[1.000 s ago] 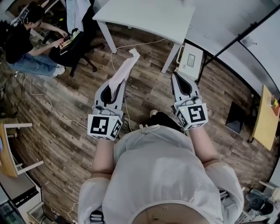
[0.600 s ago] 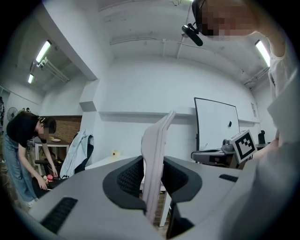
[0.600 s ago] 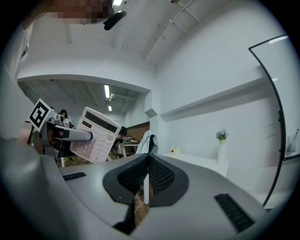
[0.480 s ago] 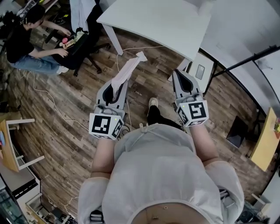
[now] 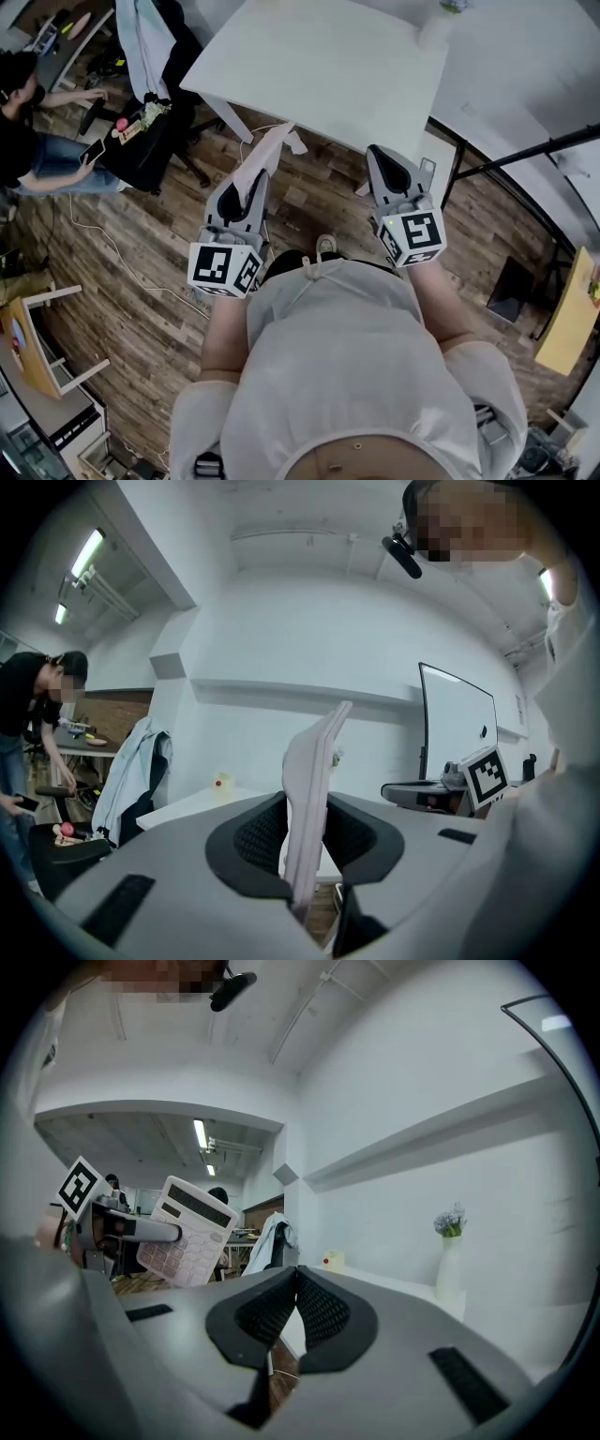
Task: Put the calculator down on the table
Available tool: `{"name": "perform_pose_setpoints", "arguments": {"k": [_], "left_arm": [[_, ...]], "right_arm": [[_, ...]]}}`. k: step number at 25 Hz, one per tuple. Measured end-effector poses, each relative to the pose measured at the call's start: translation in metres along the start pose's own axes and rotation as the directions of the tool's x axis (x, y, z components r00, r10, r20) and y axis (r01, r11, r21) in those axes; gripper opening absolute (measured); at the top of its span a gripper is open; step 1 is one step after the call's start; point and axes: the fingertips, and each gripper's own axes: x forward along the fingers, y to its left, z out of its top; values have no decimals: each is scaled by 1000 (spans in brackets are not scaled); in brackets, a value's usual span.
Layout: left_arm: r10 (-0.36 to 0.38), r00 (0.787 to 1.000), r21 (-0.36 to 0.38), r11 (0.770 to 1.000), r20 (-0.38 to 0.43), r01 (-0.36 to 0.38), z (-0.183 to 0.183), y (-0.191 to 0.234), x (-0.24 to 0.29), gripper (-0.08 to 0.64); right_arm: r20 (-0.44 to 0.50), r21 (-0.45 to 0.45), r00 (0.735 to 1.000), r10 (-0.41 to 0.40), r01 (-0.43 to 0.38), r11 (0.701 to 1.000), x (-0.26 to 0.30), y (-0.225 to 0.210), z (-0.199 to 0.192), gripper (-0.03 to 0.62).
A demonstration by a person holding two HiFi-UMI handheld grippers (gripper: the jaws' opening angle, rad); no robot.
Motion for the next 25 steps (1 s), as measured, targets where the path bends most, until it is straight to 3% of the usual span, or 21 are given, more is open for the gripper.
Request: {"name": "perform_pose_setpoints", "arguments": {"k": [7, 13, 20, 25], "left_arm": [[-58, 996, 7, 998, -63, 58, -13, 18, 71, 109], [-158, 982, -28, 987, -104, 156, -23, 48, 136, 109], [-292, 941, -60, 957, -171, 285, -32, 79, 225, 109], [-367, 893, -73, 930, -259, 361, -52, 106, 279, 109]], "right_arm": [[-32, 17, 999, -37, 38, 999, 41, -38, -13, 6], [-60, 28, 993, -100, 102, 994, 88, -59, -23, 7], [-98, 46, 970, -220, 226, 973, 149, -94, -30, 8], [-155, 83, 940, -305, 320, 944, 188, -118, -44, 8]]}}
